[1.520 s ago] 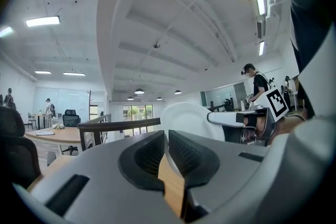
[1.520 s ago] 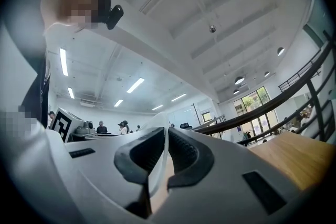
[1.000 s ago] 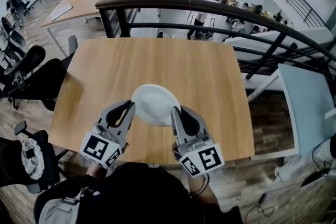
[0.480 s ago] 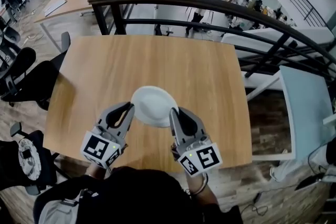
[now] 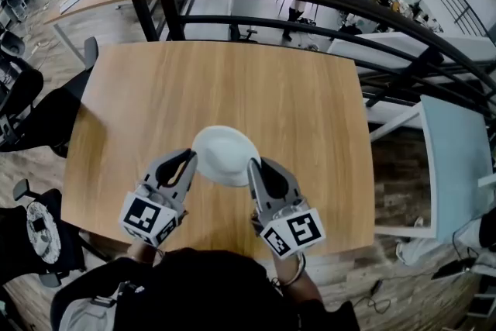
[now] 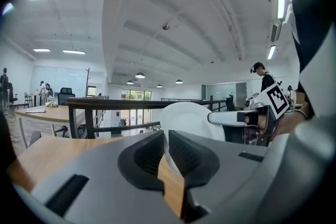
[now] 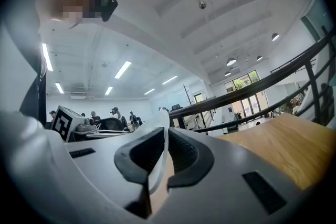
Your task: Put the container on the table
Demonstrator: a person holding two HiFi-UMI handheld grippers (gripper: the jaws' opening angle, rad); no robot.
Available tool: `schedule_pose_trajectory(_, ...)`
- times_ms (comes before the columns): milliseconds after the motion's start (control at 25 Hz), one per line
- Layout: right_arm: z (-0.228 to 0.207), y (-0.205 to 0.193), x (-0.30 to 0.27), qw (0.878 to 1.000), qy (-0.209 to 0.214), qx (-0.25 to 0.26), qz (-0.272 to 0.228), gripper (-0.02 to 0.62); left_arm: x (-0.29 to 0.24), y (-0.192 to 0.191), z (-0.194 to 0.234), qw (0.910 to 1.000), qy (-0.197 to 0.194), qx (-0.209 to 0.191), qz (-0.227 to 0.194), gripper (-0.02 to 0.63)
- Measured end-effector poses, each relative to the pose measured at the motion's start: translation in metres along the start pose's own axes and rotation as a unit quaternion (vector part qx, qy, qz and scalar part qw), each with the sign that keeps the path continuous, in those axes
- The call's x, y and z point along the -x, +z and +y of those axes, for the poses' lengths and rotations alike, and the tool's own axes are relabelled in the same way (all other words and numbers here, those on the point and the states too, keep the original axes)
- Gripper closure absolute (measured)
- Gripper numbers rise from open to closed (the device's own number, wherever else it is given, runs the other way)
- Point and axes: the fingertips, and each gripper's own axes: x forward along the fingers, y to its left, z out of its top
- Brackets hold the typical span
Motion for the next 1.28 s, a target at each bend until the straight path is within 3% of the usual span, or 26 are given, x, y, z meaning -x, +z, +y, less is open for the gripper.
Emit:
schedule_pose_trajectory(400, -0.02, -0.034, -0.037, 0.999, -0.002, -0.013, 0.039, 0.563, -0.022, -0.031, 0.031, 0.9987, 0.008, 0.022, 0.045, 0.581)
schedule_pose_trajectory(680, -0.033, -0.054, -0.043, 0.998, -0.014, -0.026, 0.058, 0.563, -0.034, -0.048, 0.035, 0.9985, -0.005, 0.043, 0.034, 0.581)
schedule_pose_trajectory(1040, -0.047, -0.077, -0.044, 0.995, -0.029, -0.041, 0.085, 0.563, -0.044, -0.063, 0.03, 0.9968, -0.026, 0.045, 0.061, 0.577)
schedule_pose_trajectory(1160, -0.049, -0.085, -0.043, 0.994, -0.029, -0.041, 0.099, 0.563, -0.048, -0.071, 0.027, 0.9971, -0.033, 0.031, 0.061, 0.53)
schedule_pose_trajectory(1280, -0.05, -0.091, -0.044, 0.993, -0.028, -0.042, 0.108, 0.563, -0.051, -0.072, 0.026, 0.9971, -0.031, 0.044, 0.054, 0.52)
